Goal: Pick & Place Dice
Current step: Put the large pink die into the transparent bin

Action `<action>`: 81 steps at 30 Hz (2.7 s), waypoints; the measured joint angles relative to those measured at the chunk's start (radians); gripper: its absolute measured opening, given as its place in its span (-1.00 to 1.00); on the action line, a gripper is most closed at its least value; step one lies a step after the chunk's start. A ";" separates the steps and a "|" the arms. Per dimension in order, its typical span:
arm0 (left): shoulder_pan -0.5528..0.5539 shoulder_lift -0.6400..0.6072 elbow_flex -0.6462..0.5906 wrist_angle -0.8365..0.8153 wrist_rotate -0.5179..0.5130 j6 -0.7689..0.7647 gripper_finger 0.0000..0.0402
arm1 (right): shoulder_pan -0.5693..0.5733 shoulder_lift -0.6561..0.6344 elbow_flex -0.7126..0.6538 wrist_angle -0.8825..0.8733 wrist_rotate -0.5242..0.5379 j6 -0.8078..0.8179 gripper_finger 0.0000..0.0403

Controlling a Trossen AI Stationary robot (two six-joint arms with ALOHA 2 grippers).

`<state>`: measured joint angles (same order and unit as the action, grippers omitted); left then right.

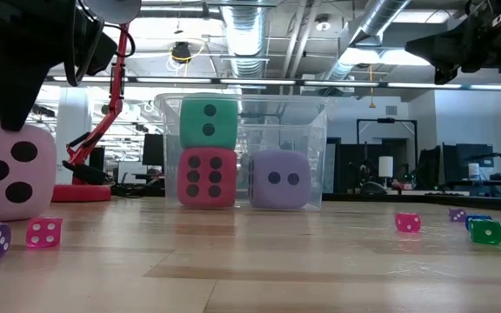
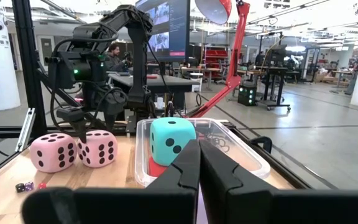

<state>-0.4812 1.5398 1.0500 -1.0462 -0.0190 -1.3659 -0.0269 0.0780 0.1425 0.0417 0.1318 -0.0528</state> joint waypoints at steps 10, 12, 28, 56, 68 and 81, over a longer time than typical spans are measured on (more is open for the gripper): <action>0.000 -0.002 -0.033 0.053 -0.016 0.001 0.99 | 0.000 0.000 0.000 0.000 0.000 0.000 -1.00; 0.000 -0.002 -0.078 0.119 0.000 0.001 0.99 | 0.000 0.000 0.000 0.000 0.000 0.000 -1.00; 0.014 -0.035 -0.117 0.223 0.046 -0.001 0.99 | 0.000 0.000 0.000 0.003 0.000 0.000 -1.00; 0.046 -0.177 -0.117 0.252 -0.120 0.060 0.91 | 0.000 0.000 0.000 0.003 0.000 0.000 -1.00; 0.057 -0.373 -0.116 0.473 -0.432 0.239 0.92 | 0.000 0.000 0.000 0.002 0.000 0.000 -1.00; 0.220 -0.327 -0.115 0.860 -0.531 0.884 0.90 | 0.000 0.000 0.000 0.005 0.000 0.000 -1.00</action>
<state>-0.2615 1.2125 0.9348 -0.1858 -0.5502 -0.4823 -0.0269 0.0777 0.1421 0.0463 0.1322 -0.0525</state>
